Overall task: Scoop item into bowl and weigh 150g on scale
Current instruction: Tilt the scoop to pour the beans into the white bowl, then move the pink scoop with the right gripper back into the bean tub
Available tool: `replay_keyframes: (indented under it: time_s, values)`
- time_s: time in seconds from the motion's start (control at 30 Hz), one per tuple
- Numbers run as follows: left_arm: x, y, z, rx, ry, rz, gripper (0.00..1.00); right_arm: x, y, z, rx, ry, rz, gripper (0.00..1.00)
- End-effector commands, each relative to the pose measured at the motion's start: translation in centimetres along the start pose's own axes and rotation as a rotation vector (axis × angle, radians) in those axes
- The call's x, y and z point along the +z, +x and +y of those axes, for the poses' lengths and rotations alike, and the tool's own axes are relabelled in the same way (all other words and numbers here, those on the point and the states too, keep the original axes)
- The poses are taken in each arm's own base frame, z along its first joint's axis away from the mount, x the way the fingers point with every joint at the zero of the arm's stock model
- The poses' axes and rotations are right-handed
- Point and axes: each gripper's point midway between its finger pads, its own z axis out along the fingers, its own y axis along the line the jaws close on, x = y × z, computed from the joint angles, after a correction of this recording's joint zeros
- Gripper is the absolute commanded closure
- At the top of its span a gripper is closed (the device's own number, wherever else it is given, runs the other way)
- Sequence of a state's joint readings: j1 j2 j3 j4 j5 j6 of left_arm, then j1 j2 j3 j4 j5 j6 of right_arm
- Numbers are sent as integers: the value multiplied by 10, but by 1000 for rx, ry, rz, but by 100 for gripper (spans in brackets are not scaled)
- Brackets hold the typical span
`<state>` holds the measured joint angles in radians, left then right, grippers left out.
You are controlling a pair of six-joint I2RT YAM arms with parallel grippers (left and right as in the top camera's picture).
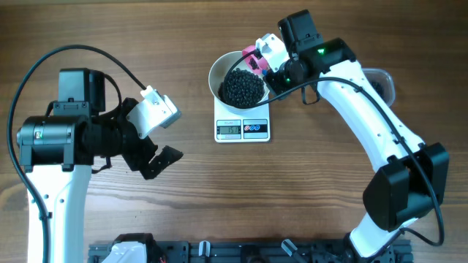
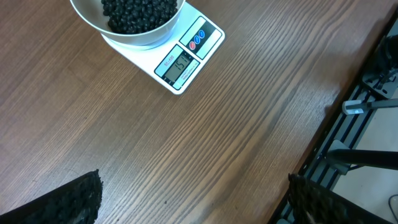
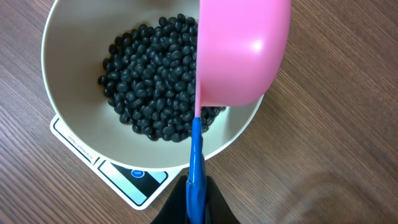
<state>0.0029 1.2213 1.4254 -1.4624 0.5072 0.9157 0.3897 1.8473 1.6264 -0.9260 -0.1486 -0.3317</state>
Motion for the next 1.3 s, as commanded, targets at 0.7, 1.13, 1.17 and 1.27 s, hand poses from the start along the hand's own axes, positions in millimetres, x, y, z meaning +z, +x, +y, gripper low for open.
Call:
replay_keyframes:
  time_s: [0.7,1.13,1.17,1.27]
  values:
    - [1,-1,-1,12,14,-11,0,-40,-24,44,189,-419,-158,96]
    - [1,-1,-1,12,14,-11,0,-121,121,-119,586,86,30,96]
    - [1,-1,-1,12,14,-11,0,-125,145,-136,585,185,106,96]
    - [1,-1,-1,12,14,-11,0,-122,173,-151,579,318,228,96]
